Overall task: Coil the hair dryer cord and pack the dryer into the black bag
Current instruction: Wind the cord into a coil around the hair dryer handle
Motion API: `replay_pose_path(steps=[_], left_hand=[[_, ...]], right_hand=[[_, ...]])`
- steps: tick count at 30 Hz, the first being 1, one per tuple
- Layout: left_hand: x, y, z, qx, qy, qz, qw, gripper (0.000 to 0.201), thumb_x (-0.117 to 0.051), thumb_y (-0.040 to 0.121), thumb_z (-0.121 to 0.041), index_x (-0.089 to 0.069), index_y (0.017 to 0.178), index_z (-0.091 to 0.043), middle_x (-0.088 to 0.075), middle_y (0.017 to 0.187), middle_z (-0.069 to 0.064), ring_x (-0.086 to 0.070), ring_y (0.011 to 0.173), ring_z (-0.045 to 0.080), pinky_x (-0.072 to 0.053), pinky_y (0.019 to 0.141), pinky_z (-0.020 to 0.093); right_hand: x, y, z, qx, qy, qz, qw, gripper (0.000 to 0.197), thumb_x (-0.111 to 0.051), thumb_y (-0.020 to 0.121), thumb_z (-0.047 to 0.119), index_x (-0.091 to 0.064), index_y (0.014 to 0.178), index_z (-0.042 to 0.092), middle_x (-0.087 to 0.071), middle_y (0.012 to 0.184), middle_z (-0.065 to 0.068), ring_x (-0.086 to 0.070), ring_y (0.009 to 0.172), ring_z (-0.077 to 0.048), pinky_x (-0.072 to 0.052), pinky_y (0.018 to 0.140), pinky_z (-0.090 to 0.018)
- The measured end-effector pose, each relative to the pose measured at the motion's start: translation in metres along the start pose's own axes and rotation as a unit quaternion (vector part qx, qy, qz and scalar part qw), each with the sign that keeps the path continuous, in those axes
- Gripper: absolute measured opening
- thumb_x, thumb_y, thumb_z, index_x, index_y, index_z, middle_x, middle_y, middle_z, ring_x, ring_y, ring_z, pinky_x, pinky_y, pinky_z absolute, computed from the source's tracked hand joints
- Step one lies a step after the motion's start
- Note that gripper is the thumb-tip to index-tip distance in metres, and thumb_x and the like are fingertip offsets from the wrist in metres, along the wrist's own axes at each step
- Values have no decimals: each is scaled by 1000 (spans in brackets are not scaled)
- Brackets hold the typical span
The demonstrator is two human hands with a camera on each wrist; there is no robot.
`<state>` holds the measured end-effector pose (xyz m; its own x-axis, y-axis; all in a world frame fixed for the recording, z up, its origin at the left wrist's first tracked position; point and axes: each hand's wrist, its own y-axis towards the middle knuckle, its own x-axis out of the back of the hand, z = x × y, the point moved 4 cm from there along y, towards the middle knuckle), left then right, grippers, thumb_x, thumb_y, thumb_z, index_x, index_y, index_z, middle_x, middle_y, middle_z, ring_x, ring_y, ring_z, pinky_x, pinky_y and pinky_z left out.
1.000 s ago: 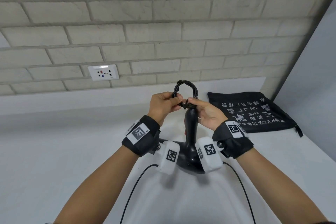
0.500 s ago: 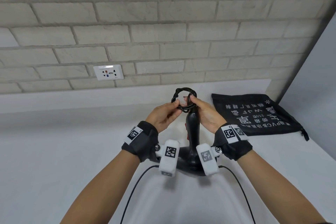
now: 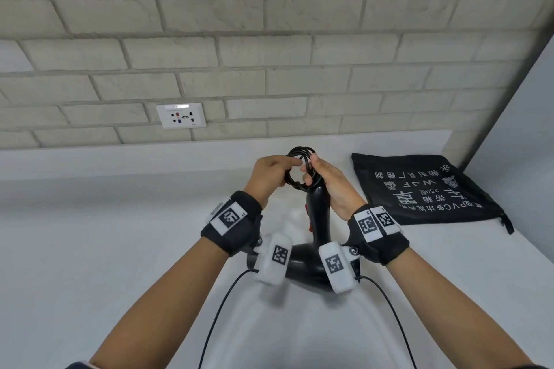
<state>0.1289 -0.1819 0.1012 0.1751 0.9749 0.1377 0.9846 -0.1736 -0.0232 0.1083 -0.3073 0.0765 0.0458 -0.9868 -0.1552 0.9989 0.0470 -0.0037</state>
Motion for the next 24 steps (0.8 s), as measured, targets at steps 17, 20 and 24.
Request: replay_pose_path(steps=[17, 20, 24], left_hand=[[-6, -11, 3, 96, -189, 98, 972, 40, -46, 90, -45, -52, 61, -18, -51, 63, -2, -50, 63, 11, -41, 64, 22], [-6, -16, -8, 11, -111, 92, 990, 36, -46, 94, -33, -52, 63, -14, -52, 64, -1, -49, 61, 10, -41, 62, 19], [-11, -29, -6, -115, -45, 81, 989, 27, -48, 94, -16, -64, 74, -10, -67, 72, -3, -61, 65, -2, -46, 63, 9]], right_hand=[[-3, 2, 1, 58, -74, -71, 993, 36, -47, 93, 35, -56, 66, 14, -49, 52, 1, -46, 41, -13, -45, 38, -24], [-6, 1, 2, 72, -78, -70, 992, 37, -46, 94, 32, -55, 63, 13, -49, 50, 2, -48, 44, -13, -45, 39, -21], [4, 7, 1, 72, -77, -114, 988, 41, -46, 94, 33, -53, 60, 13, -52, 62, -8, -51, 51, -16, -47, 42, -18]])
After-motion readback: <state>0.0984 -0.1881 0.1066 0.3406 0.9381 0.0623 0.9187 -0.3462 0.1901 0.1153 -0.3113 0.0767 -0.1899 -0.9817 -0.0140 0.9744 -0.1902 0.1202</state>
